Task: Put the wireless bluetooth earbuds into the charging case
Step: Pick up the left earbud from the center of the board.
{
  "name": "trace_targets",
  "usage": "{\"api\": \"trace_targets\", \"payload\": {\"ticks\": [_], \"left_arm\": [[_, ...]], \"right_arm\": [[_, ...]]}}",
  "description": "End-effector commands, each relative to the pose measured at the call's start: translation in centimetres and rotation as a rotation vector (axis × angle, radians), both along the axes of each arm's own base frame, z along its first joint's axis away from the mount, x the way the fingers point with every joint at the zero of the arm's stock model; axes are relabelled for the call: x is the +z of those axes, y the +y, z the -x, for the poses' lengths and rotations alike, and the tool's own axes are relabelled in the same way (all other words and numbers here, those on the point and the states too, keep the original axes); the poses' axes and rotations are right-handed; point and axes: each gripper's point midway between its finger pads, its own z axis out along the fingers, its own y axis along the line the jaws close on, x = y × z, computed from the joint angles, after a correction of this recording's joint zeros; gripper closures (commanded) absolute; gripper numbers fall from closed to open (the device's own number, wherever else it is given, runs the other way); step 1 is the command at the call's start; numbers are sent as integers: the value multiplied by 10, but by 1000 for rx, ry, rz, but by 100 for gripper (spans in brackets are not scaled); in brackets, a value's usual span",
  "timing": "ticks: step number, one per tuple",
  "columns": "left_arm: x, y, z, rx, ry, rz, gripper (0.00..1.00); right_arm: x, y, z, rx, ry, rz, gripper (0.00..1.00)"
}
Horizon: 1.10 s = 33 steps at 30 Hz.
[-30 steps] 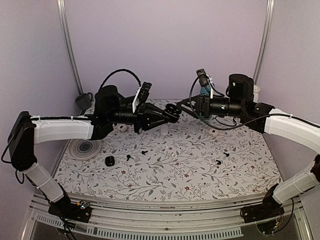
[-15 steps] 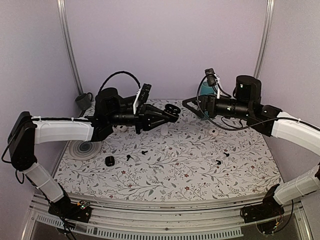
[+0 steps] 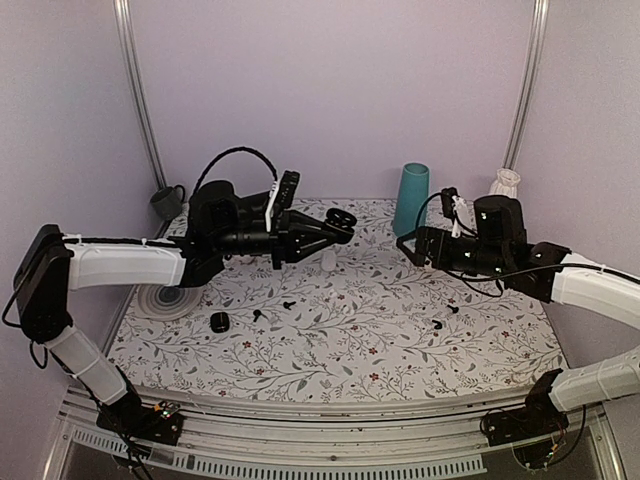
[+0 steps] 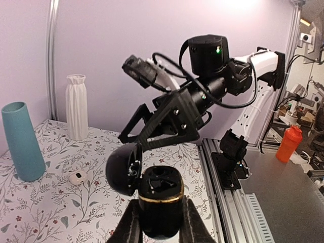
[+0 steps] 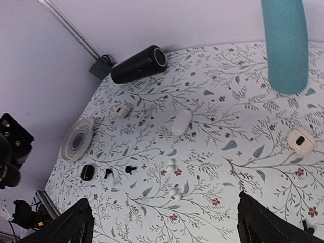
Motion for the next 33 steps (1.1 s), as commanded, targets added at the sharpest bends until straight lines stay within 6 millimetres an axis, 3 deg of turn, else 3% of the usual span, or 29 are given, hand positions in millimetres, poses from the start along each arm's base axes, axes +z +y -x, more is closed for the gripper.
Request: {"api": "trace_targets", "payload": {"ticks": [1, 6, 13, 21, 33], "left_arm": [[15, 7, -2, 39, -41, 18, 100], [15, 11, -6, 74, -36, 13, 100], [17, 16, -6, 84, -45, 5, 100], [17, 16, -6, 71, -38, -2, 100], [18, 19, -4, 69, -32, -9, 100]], "right_arm": [[-50, -52, -4, -245, 174, 60, 1], [-109, -89, 5, -384, 362, 73, 1], [-160, -127, 6, -472, 482, 106, 10], [-183, -138, -12, -455, 480, 27, 12], [-205, -130, -44, -398, 471, 52, 14]]}}
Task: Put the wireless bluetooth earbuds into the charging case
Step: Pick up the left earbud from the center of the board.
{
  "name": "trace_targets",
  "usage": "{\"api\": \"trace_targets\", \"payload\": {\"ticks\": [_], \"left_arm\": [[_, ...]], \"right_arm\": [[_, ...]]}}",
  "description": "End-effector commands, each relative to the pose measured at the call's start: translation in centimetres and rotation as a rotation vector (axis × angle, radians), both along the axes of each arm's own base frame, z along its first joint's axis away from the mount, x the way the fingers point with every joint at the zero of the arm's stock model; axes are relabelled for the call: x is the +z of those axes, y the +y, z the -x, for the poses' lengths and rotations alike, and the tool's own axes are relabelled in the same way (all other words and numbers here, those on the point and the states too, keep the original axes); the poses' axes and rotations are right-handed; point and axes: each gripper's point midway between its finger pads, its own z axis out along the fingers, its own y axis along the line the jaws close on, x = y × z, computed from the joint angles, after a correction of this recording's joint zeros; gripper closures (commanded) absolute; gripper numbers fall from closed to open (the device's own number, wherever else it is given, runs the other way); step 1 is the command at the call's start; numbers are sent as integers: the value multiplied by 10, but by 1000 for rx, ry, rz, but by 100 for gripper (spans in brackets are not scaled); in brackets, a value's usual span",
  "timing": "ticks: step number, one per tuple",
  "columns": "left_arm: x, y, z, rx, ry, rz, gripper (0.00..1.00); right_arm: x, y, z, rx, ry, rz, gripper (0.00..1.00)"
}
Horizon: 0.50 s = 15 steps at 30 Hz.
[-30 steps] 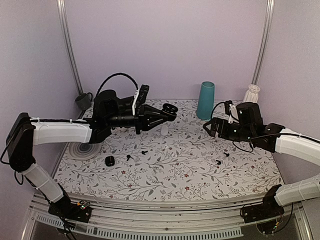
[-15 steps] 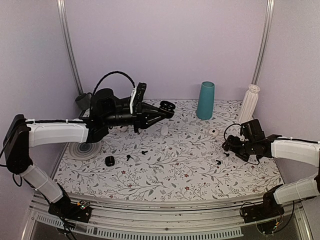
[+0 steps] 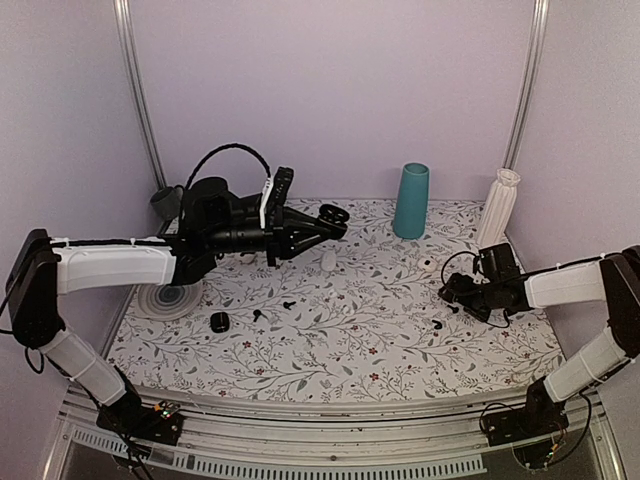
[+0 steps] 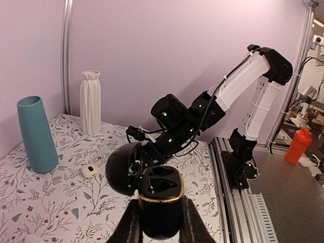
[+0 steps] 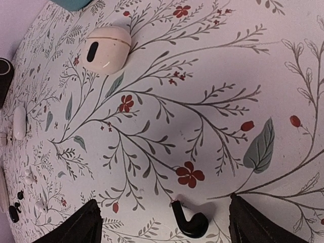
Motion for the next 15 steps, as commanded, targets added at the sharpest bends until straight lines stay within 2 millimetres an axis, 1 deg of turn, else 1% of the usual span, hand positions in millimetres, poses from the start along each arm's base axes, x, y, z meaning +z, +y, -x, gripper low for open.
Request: {"api": "trace_targets", "payload": {"ticks": [1, 6, 9, 13, 15], "left_arm": [[14, 8, 2, 1, -37, 18, 100], [14, 8, 2, 1, -34, 15, 100], [13, 8, 1, 0, -31, 14, 100], [13, 7, 1, -1, -33, 16, 100], [13, 7, 0, -5, -29, 14, 100]], "right_arm": [[9, 11, -22, 54, -56, -17, 15], [9, 17, -19, 88, -46, -34, 17], [6, 19, -11, 88, -15, -36, 17], [7, 31, -1, 112, -11, -42, 17], [5, 34, 3, 109, 5, -40, 18]]}}
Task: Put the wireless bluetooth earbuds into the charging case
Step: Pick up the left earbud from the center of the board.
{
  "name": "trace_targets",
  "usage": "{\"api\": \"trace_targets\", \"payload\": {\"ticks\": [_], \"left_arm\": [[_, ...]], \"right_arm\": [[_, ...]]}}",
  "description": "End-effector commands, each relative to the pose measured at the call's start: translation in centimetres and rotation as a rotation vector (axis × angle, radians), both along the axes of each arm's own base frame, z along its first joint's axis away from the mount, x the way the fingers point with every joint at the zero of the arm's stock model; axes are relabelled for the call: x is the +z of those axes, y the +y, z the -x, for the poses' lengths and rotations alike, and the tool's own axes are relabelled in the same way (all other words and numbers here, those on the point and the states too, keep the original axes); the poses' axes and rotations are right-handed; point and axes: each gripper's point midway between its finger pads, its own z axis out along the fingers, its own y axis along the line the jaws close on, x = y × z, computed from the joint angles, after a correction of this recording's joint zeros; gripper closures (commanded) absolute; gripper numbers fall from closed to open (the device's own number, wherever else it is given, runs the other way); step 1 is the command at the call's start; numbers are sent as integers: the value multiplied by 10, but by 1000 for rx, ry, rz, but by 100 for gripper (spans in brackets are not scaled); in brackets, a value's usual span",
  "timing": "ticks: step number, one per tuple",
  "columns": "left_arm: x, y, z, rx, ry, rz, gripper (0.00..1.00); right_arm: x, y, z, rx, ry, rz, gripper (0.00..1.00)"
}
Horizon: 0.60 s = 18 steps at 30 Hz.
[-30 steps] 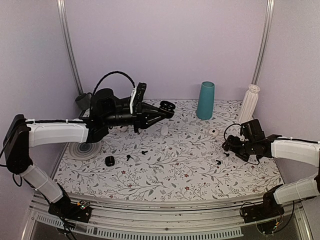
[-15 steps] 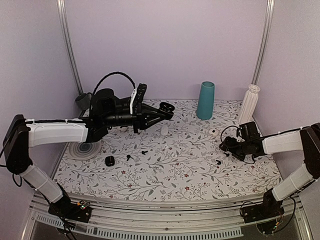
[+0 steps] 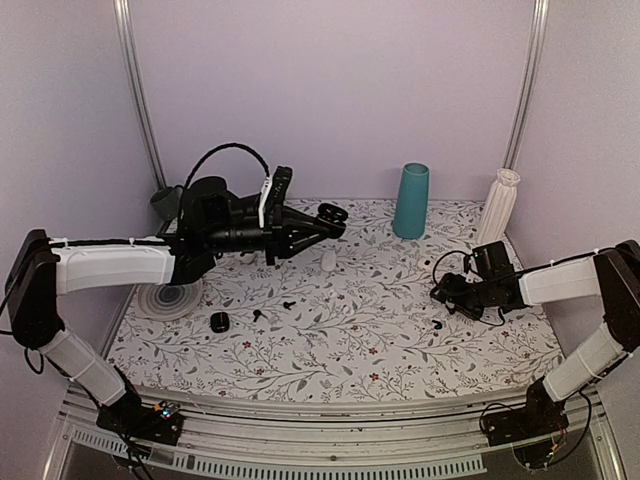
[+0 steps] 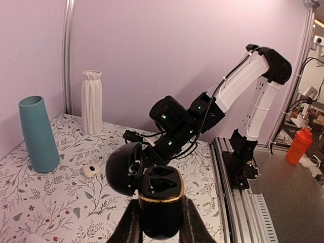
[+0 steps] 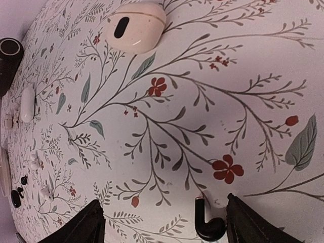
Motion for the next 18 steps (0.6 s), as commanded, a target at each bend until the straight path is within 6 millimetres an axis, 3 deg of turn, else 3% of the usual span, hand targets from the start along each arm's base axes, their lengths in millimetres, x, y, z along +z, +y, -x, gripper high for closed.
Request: {"api": "trace_targets", "payload": {"ticks": [1, 10, 14, 18], "left_arm": [[12, 5, 1, -7, -31, 16, 100], [12, 5, 0, -11, -25, 13, 100], [10, 4, 0, -11, -21, 10, 100], [10, 4, 0, -13, -18, 9, 100]], "right_arm": [[4, 12, 10, 15, 12, -10, 18], [-3, -12, 21, -94, 47, 90, 20], [-5, -20, 26, -120, 67, 137, 28], [-3, -13, 28, -103, 65, 191, 37]]}}
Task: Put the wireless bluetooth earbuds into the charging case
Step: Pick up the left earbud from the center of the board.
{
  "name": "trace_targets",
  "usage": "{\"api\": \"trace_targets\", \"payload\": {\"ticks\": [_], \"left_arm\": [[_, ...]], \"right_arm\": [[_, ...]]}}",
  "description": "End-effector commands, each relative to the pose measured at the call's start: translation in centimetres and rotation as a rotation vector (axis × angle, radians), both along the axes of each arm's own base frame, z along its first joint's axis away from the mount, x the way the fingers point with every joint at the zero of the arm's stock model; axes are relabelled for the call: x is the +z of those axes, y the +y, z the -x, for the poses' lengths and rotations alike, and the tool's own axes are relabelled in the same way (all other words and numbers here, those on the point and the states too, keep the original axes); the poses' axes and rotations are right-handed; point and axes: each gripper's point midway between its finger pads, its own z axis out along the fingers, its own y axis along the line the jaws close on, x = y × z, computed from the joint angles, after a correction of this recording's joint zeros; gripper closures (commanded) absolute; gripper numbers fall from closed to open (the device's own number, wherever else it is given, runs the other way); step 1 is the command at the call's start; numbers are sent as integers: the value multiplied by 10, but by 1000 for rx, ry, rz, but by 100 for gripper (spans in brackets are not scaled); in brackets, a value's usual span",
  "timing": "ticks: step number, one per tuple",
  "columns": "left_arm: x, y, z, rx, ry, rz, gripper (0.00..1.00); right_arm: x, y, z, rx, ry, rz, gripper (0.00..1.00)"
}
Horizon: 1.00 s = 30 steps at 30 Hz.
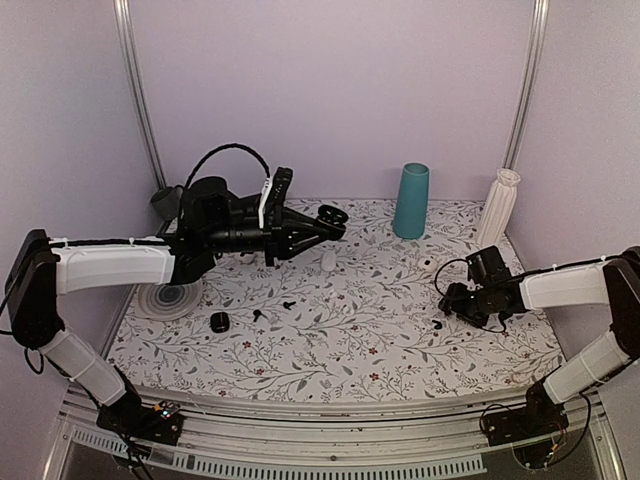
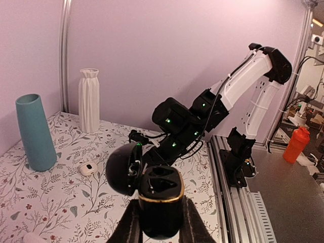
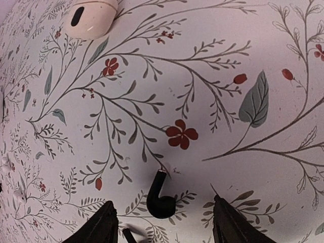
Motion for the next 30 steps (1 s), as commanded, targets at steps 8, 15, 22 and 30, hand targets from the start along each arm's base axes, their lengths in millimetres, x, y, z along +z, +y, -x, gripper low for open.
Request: {"api": "trace_targets", "payload": {"ticks": [8, 15, 22, 30], "left_arm": [[12, 4, -1, -4, -22, 15, 100], [14, 5, -1, -3, -24, 18, 100], [15, 6, 0, -7, -25, 19, 100], [16, 6, 2, -9, -26, 20, 100]], "right_arm": [[-1, -8, 6, -64, 34, 185, 50], [-3, -2, 3, -78, 42, 241, 59], [-7, 2, 0, -90, 53, 282, 65], [-8, -3, 0, -113, 64, 342, 70]]}}
